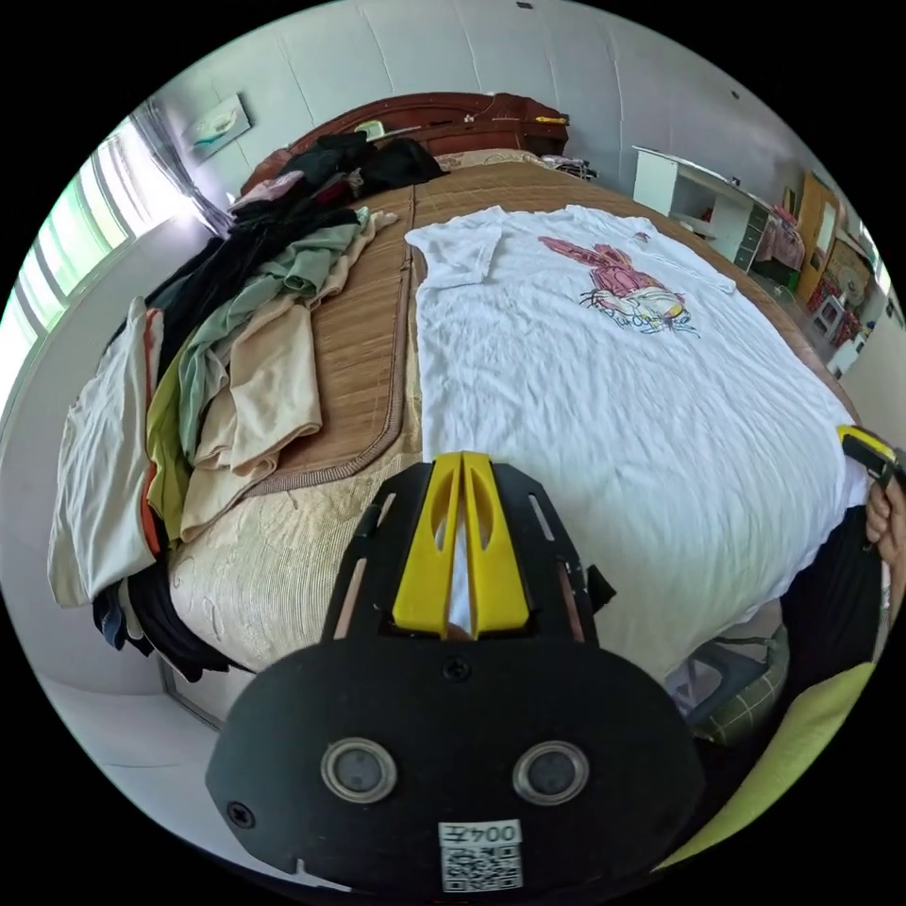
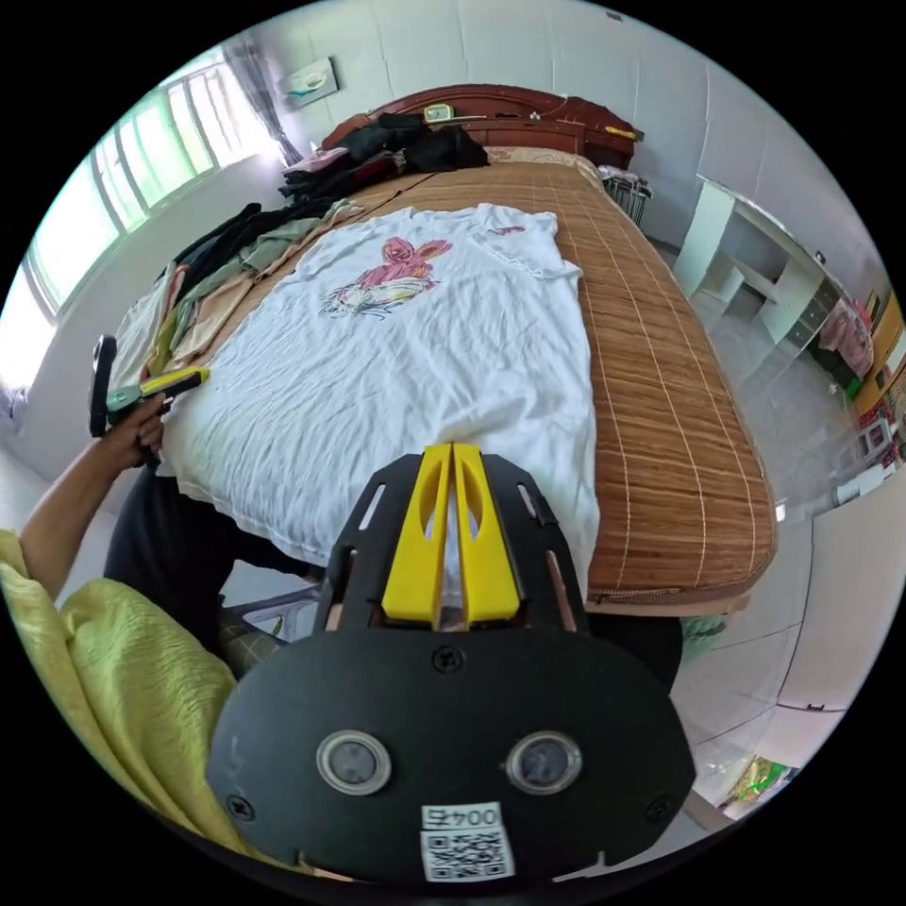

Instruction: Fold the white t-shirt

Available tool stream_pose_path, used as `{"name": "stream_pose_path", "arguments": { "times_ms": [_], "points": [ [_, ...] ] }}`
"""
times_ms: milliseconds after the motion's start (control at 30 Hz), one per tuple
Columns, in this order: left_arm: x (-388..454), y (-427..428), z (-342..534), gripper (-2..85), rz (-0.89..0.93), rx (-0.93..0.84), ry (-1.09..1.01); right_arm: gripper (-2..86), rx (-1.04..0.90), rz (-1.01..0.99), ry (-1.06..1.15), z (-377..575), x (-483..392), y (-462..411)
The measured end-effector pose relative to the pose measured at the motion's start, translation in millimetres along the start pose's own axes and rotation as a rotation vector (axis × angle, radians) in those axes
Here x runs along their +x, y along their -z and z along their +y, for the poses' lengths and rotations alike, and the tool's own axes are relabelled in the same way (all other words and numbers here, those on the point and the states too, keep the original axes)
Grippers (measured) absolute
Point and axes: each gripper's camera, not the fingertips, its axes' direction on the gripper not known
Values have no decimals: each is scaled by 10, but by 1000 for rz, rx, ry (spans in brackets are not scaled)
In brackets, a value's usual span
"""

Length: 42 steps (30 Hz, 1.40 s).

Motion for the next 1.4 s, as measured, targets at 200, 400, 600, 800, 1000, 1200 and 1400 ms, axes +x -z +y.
{"name": "stream_pose_path", "arguments": {
  "times_ms": [200, 400, 600, 800, 1000, 1200, 1400],
  "points": [
    [-1172, 724, 835, 12, 325, 36, 132, 82, 129, -277, -95, 484, 535, 606],
    [-1556, 559, 1382, 35, 477, -75, 245, 88, 118, -334, -201, 1059, 926, 696],
    [-1712, 312, 1203, 71, 562, -132, 278, 84, 154, -360, -291, 1292, 1195, 737],
    [-1958, 220, 1068, 83, 574, -156, 337, 84, 167, -347, -301, 1366, 1282, 736],
    [-2009, 125, 988, 79, 563, -181, 340, 84, 204, -324, -345, 1437, 1374, 763],
    [-1969, 172, 985, 75, 568, -170, 306, 88, 211, -306, -381, 1455, 1464, 787],
    [-1823, 170, 896, 71, 531, -197, 253, 88, 184, -327, -407, 1441, 1477, 693]
  ]
}}
